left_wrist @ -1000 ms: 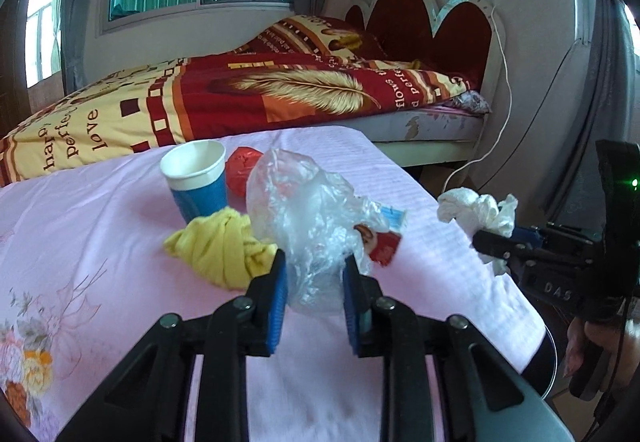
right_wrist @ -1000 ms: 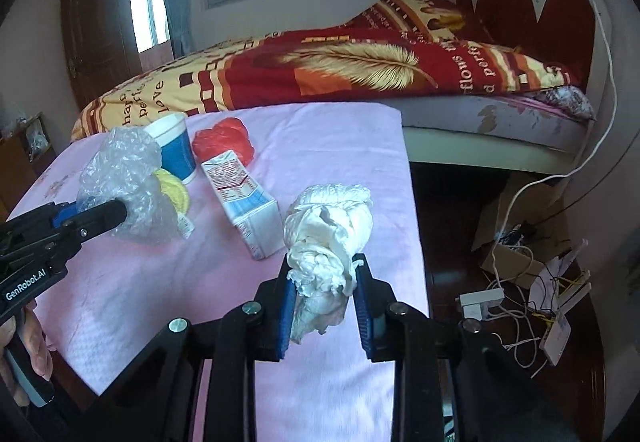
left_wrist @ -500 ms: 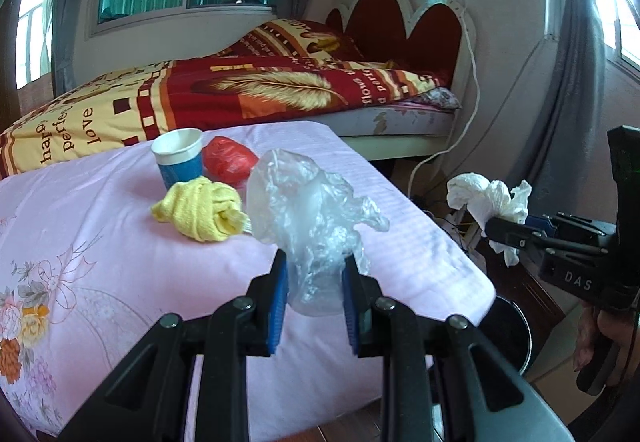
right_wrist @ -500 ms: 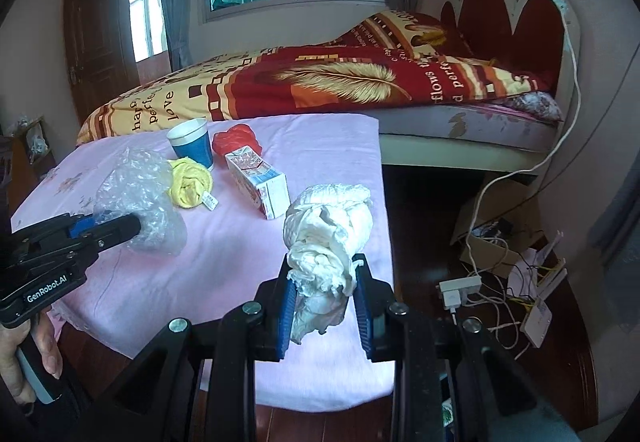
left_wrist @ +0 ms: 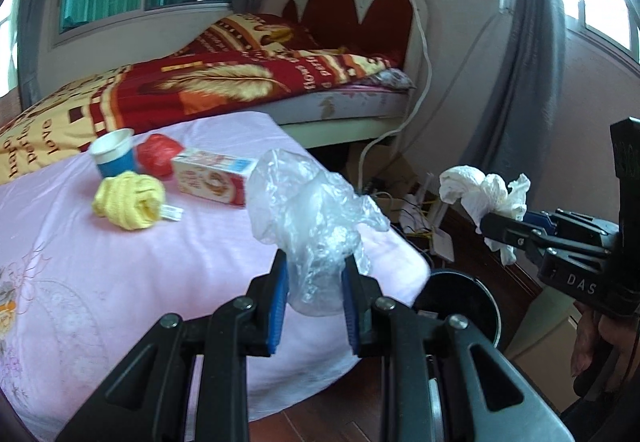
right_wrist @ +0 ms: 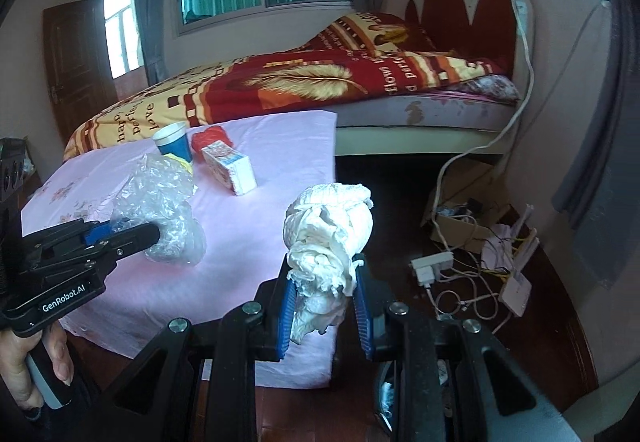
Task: Collect trash
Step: 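Carry the plastic bag and tissue over the black bin with both tools, then open both tools to drop the bag and tissue into the bin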
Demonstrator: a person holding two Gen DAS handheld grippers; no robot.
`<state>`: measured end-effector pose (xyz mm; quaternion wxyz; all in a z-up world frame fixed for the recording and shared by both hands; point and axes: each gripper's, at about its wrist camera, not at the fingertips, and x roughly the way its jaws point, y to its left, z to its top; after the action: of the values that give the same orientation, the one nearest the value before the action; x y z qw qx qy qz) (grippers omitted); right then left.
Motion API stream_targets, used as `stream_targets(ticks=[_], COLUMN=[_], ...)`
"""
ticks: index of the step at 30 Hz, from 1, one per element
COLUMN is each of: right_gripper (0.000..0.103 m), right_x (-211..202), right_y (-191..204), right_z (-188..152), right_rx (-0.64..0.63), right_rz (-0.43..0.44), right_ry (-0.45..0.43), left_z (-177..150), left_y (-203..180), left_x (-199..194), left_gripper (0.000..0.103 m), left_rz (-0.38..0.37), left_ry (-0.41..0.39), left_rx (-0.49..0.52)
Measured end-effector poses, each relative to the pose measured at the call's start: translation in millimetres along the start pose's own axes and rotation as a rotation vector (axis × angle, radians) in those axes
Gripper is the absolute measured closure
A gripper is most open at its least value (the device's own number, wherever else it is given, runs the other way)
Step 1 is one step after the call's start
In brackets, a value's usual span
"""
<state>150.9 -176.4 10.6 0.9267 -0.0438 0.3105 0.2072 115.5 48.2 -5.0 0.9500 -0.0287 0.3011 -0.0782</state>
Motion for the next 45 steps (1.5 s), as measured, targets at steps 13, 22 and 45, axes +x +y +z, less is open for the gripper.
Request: stream_targets(ticks=[13, 22, 45], right_gripper=[0.075, 0.075, 0.075], right_x=[-29, -44, -16], right_y=[-67, -113, -173], right_z=[-32, -60, -124], right_rx=[0.103, 0.175, 0.273], right_rz=[-0.087, -0.152, -0.222], right_ry=[0.01, 0.032, 0.164], left_z=[-2, -11, -45], left_y=[-79, -127, -185], left_x=[21, 39, 97], left_gripper=[0.077, 0.077, 0.077], left_rz=[-0.103, -0.175, -0.269], left_ry=[0.041, 0.085, 0.223], left_rx=[0.096, 0.16, 0.214])
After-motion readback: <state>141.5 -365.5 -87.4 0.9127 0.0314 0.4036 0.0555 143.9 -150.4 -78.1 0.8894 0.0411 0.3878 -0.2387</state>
